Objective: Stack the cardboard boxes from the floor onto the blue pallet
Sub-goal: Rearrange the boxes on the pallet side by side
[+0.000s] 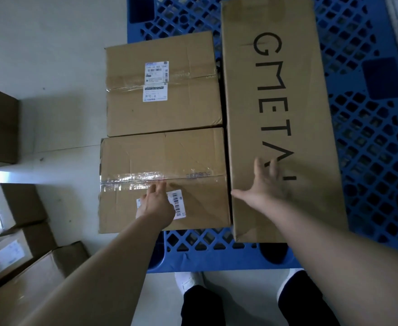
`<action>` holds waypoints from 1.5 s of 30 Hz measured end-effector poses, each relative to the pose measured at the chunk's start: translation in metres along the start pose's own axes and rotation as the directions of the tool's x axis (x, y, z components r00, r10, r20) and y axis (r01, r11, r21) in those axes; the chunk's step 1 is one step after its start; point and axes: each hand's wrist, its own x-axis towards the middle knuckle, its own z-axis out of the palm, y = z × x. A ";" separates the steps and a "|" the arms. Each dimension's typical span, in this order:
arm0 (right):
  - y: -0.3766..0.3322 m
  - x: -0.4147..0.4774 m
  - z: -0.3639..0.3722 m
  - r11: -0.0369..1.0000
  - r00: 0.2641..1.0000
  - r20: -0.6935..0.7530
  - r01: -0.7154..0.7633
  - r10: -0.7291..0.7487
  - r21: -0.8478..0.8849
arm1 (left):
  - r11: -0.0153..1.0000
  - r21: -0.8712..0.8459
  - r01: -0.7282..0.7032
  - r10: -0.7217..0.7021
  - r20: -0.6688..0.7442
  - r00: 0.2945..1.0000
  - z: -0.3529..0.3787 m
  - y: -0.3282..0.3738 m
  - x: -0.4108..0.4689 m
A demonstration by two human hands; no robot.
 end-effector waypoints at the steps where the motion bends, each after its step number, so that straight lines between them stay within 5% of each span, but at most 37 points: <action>1: -0.012 -0.007 0.009 0.999 0.998 0.030 0.050 -0.049 -0.015 | 1.000 0.010 0.011 -0.011 0.015 1.000 -0.003 -0.006 0.001; 5: -0.036 -0.026 0.041 0.977 0.984 0.137 0.134 -0.112 -0.165 | 0.997 0.028 0.069 -0.070 0.044 0.997 -0.009 -0.036 0.006; 10: -0.030 -0.028 0.062 0.951 0.994 0.025 0.108 -0.105 -0.289 | 0.985 0.049 0.168 -0.167 -0.033 0.985 -0.012 -0.082 0.029; 17: -0.050 -0.020 0.078 0.817 0.940 -0.003 0.296 -0.342 -0.496 | 0.909 -0.272 0.317 -0.352 -0.091 0.931 -0.007 -0.126 0.069; 21: -0.057 -0.020 0.080 0.800 0.957 0.071 0.276 -0.283 -0.533 | 0.842 -0.450 0.298 -0.310 0.049 0.950 -0.006 -0.147 0.078; 27: -0.044 -0.042 0.089 0.765 0.966 0.127 0.257 -0.226 -0.591 | 0.817 -0.481 0.319 -0.305 0.109 0.946 0.012 -0.158 0.047; 45: -0.023 -0.088 0.104 0.759 0.966 0.206 0.253 -0.159 -0.600 | 0.790 -0.407 0.459 -0.410 0.205 0.888 0.058 -0.172 -0.003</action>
